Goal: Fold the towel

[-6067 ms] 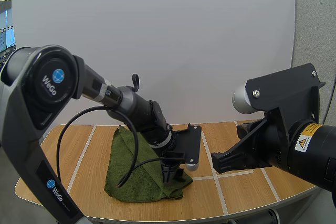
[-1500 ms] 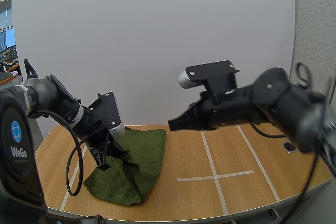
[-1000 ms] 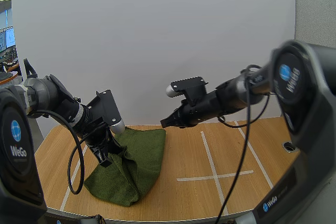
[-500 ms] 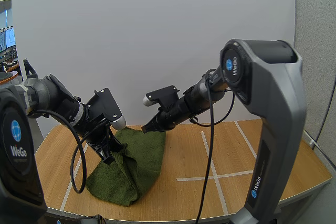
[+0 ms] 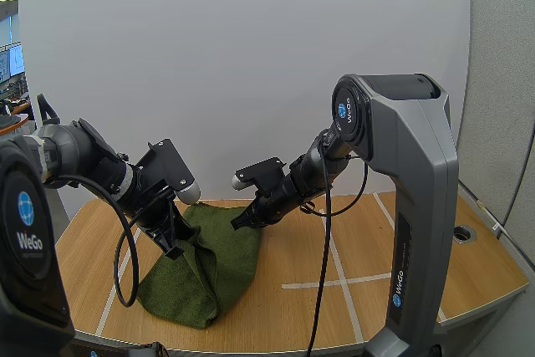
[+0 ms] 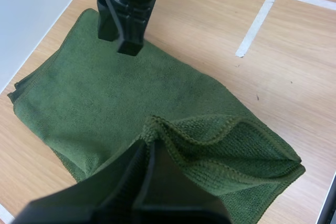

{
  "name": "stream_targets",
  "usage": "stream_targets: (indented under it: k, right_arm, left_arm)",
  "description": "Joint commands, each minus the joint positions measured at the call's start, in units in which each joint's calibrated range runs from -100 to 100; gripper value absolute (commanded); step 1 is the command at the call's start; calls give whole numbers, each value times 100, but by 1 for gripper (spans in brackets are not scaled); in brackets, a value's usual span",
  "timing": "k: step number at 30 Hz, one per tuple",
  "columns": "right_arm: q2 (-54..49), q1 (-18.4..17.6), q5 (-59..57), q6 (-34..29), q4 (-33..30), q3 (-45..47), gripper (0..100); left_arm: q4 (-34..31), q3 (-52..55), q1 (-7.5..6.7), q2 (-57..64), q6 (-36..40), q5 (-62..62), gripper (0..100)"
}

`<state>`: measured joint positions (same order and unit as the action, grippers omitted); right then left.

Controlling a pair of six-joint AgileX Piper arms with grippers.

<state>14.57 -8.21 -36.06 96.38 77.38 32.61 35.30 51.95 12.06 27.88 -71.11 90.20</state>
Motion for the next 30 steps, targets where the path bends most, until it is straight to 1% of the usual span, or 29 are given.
stream_targets:
  k: [1, 5, 12, 17, 23, 30]
  right_arm:
    - [226, -4, 59, 362, 1046, -43, 0]
    - [468, -4, 59, 362, 1030, -43, 0]
    - [521, -4, 40, 362, 1021, -43, 0]
    - [521, -4, 40, 362, 1042, -43, 0]
    - [521, -4, 40, 362, 1065, -43, 0]
    - [521, -4, 40, 362, 1065, -43, 0]
  left_arm:
    - [112, 17, 12, 14, 13, -98, 0]
    - [52, 17, 12, 14, 13, -96, 0]
    - [-674, 17, 12, 14, 213, -229, 0]
    - [-878, 17, 12, 14, 283, -229, 0]
    - [-1528, 329, 12, 14, 482, -768, 0]
    - [-1723, 714, 20, 14, 503, -1154, 0]
